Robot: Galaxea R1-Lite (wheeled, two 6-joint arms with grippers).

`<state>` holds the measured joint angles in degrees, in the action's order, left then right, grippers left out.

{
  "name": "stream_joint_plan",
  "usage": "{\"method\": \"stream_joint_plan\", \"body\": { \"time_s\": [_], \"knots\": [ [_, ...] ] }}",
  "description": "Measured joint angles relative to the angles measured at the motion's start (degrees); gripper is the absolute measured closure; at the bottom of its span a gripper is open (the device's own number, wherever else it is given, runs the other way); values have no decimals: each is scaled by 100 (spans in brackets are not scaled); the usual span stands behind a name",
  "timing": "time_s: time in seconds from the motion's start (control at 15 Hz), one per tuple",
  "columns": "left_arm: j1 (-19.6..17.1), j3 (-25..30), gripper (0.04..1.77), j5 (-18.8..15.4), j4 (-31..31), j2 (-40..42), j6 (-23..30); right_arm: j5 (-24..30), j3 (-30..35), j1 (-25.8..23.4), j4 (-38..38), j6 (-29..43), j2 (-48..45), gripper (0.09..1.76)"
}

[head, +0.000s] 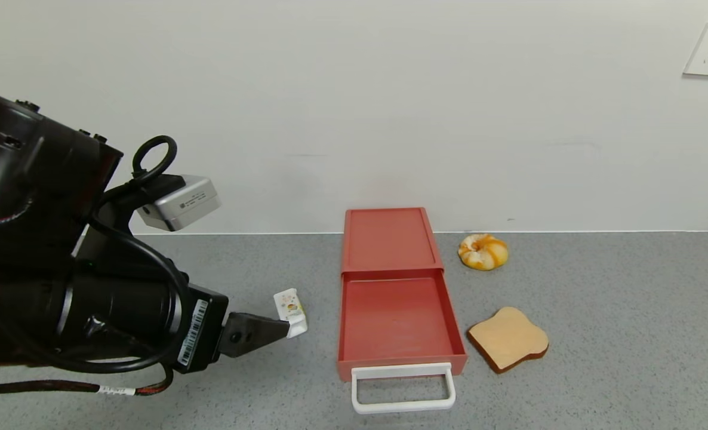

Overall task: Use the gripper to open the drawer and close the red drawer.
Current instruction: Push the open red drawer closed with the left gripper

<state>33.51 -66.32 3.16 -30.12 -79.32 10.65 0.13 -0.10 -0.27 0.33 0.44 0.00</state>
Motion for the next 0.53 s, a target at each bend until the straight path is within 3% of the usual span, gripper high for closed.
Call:
{"method": "stream_joint_plan", "body": {
  "time_s": [0.53],
  "knots": [
    [-33, 4, 9, -11, -2, 72, -10, 2, 0, 0, 2, -2, 0, 14]
  ]
}}
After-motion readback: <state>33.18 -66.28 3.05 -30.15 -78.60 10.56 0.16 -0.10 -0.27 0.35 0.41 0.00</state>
